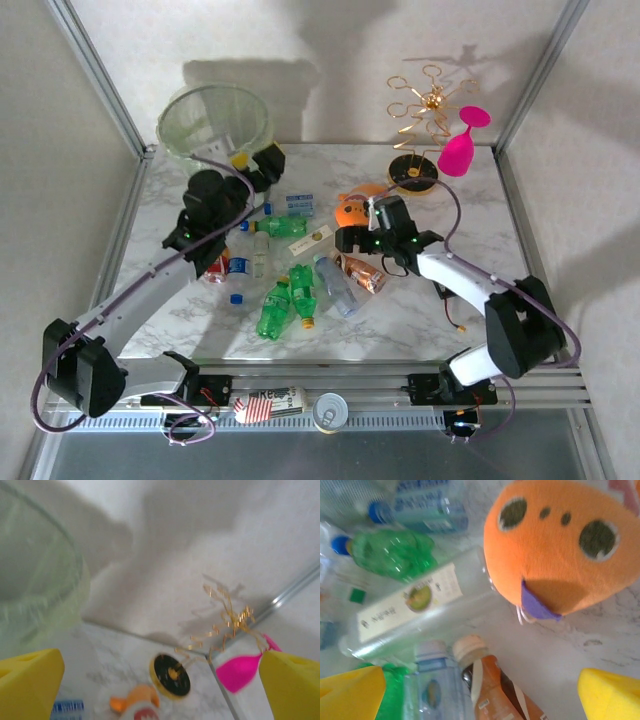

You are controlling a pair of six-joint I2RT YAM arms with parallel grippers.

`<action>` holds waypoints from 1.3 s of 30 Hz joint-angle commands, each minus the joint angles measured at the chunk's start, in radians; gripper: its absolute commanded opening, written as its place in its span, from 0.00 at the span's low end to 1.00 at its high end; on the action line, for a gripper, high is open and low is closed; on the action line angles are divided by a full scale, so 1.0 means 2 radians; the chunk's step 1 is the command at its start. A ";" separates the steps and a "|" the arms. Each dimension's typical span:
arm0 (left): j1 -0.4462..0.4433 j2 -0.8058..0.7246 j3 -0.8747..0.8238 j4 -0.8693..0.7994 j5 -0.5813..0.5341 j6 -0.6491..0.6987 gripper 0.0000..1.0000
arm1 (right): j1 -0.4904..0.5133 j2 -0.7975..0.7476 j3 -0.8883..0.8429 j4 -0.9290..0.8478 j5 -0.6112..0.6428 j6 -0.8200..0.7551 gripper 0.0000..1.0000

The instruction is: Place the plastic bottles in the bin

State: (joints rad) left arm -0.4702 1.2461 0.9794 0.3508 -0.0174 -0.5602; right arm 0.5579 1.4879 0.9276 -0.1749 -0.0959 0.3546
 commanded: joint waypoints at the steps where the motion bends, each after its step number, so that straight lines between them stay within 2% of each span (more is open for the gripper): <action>1: -0.022 -0.011 -0.038 0.049 0.008 -0.040 1.00 | 0.027 0.028 0.014 -0.092 0.031 -0.038 0.99; 9: -0.089 0.023 -0.080 0.042 0.015 -0.070 1.00 | 0.064 0.073 0.030 -0.155 0.112 -0.041 0.99; 14: -0.118 0.057 -0.101 0.055 0.011 -0.092 1.00 | 0.064 0.077 0.022 -0.167 0.126 -0.035 0.97; 19: -0.123 0.080 -0.109 0.070 0.014 -0.105 1.00 | 0.064 0.061 0.013 -0.164 0.123 -0.025 0.94; 27: -0.124 0.096 -0.108 0.071 0.022 -0.104 0.99 | 0.064 0.038 -0.015 -0.145 0.106 -0.010 0.84; 39: -0.124 0.100 -0.104 0.065 0.019 -0.098 1.00 | 0.064 0.015 -0.075 -0.072 0.096 0.008 0.63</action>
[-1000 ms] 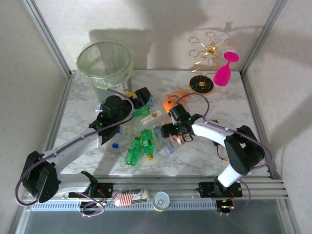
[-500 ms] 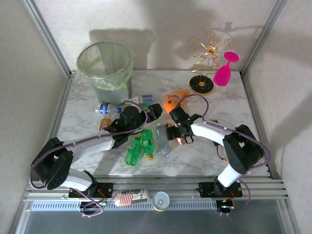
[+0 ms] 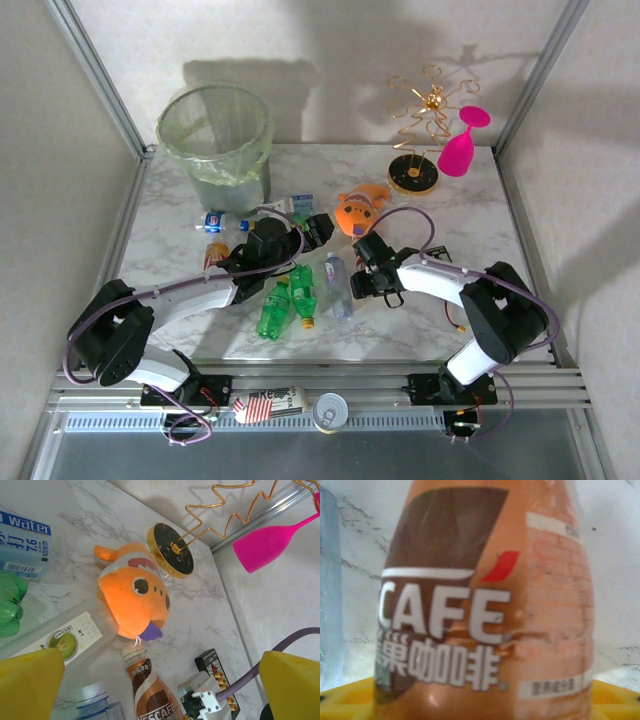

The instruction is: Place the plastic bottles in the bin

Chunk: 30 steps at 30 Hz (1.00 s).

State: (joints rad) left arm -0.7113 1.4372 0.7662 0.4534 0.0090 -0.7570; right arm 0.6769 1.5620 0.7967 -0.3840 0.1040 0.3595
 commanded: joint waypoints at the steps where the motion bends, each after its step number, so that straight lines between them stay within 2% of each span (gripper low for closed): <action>1: -0.004 0.005 0.005 0.012 0.006 0.000 1.00 | 0.004 -0.026 -0.014 0.039 -0.005 0.005 0.62; 5: -0.004 0.008 0.008 0.014 0.006 -0.001 1.00 | 0.004 -0.041 -0.024 0.052 0.003 0.002 0.53; 8: -0.003 0.010 0.011 0.014 0.007 -0.003 1.00 | 0.004 -0.061 -0.031 0.055 0.012 0.000 0.49; 11: -0.004 0.013 0.018 0.010 0.007 -0.004 0.99 | 0.004 -0.091 -0.036 0.069 0.006 -0.011 0.49; 15: -0.007 0.020 0.036 0.003 0.017 -0.005 1.00 | 0.002 -0.134 -0.039 0.105 -0.031 -0.031 0.49; 19: -0.017 0.027 0.048 0.014 0.031 -0.007 1.00 | 0.001 -0.166 -0.044 0.170 -0.060 -0.035 0.50; 26: -0.026 0.034 0.055 0.025 0.044 -0.016 1.00 | 0.001 -0.170 -0.056 0.295 -0.110 -0.021 0.50; 30: -0.028 0.034 0.054 0.025 0.045 -0.016 1.00 | 0.001 -0.162 -0.057 0.336 -0.137 -0.017 0.50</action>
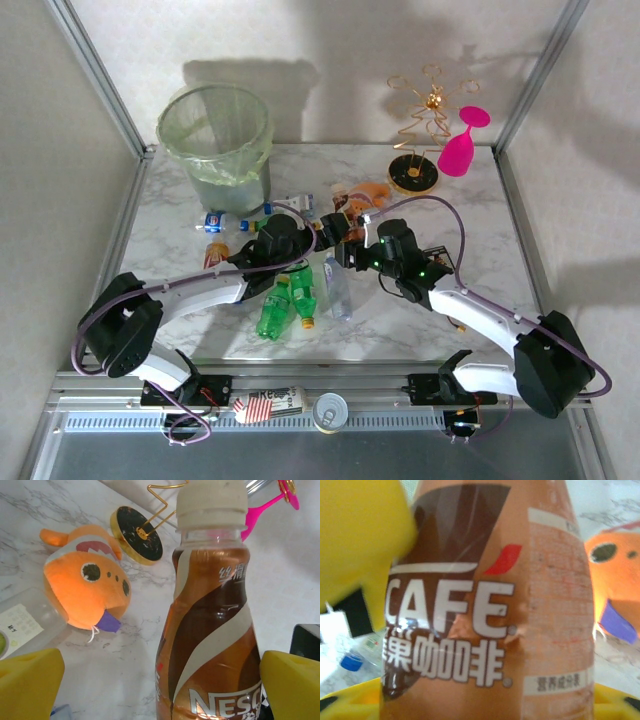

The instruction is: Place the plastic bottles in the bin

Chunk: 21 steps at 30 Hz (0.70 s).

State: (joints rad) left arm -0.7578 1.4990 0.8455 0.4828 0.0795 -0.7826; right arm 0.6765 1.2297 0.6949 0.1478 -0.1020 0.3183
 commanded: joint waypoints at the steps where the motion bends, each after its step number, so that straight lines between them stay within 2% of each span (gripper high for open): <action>1: -0.005 0.004 0.014 0.010 0.009 -0.004 0.99 | 0.002 0.005 -0.006 0.078 -0.039 0.004 0.50; 10: -0.005 0.014 0.017 0.029 0.018 -0.013 0.95 | 0.007 0.027 -0.005 0.101 -0.066 0.007 0.51; 18: -0.005 0.026 0.022 0.042 0.029 -0.018 0.72 | 0.007 0.023 -0.008 0.117 -0.068 0.009 0.51; 21: -0.005 0.029 0.022 0.043 0.029 -0.019 0.67 | 0.007 0.026 -0.009 0.123 -0.074 0.009 0.51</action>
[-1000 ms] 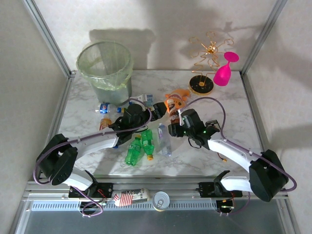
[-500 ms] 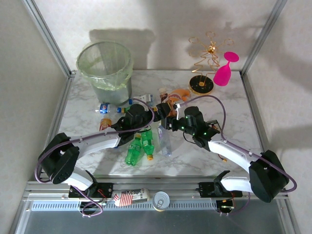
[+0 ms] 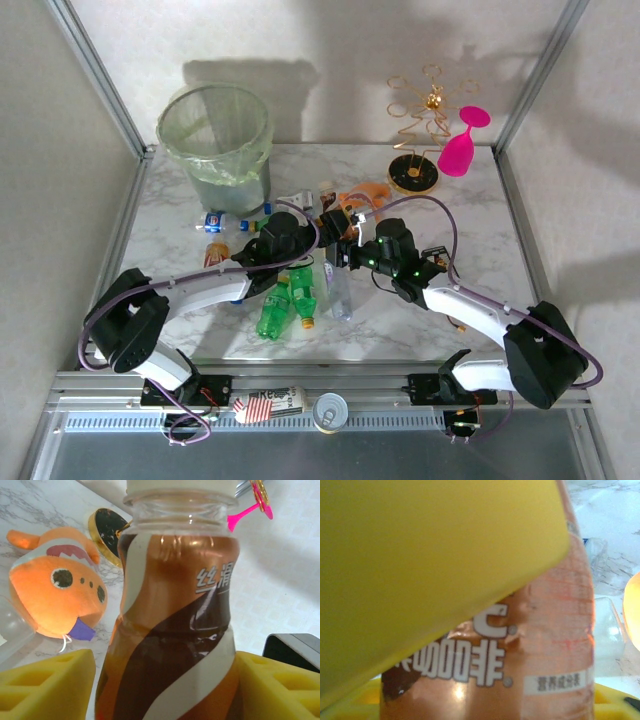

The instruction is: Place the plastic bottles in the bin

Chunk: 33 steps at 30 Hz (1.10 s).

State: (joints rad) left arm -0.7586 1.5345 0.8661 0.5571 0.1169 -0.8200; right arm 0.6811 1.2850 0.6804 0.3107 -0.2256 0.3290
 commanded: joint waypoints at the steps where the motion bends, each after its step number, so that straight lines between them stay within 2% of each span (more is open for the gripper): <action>1: -0.005 0.011 0.013 0.007 0.011 -0.001 0.66 | 0.004 -0.001 -0.003 0.044 -0.015 0.004 0.51; 3: -0.005 0.014 0.013 0.008 0.013 -0.003 0.65 | 0.005 0.000 -0.003 0.049 -0.019 0.006 0.51; 7: -0.005 0.015 0.013 0.010 0.013 -0.005 0.51 | 0.005 0.001 -0.004 0.054 -0.018 0.007 0.56; 13: 0.006 0.008 0.013 0.005 -0.004 -0.008 0.45 | 0.004 -0.009 -0.012 0.058 -0.009 0.008 0.74; 18: 0.045 0.000 0.026 0.006 0.001 -0.003 0.44 | 0.005 -0.026 -0.023 0.059 -0.002 0.011 0.88; 23: 0.087 -0.017 0.077 -0.037 -0.007 0.046 0.44 | 0.004 -0.049 -0.038 0.065 0.018 0.021 0.99; 28: 0.115 -0.043 0.121 -0.069 -0.034 0.106 0.43 | 0.004 -0.073 -0.060 0.090 0.040 0.036 0.99; 33: 0.136 -0.077 0.161 -0.108 -0.098 0.193 0.40 | 0.004 -0.079 -0.065 0.095 0.073 0.051 0.99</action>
State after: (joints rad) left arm -0.5095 1.4418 1.1324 0.3893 0.0193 -0.5781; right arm 0.6853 1.1461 0.5625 0.4538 -0.1379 0.3996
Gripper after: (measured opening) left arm 0.508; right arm 0.987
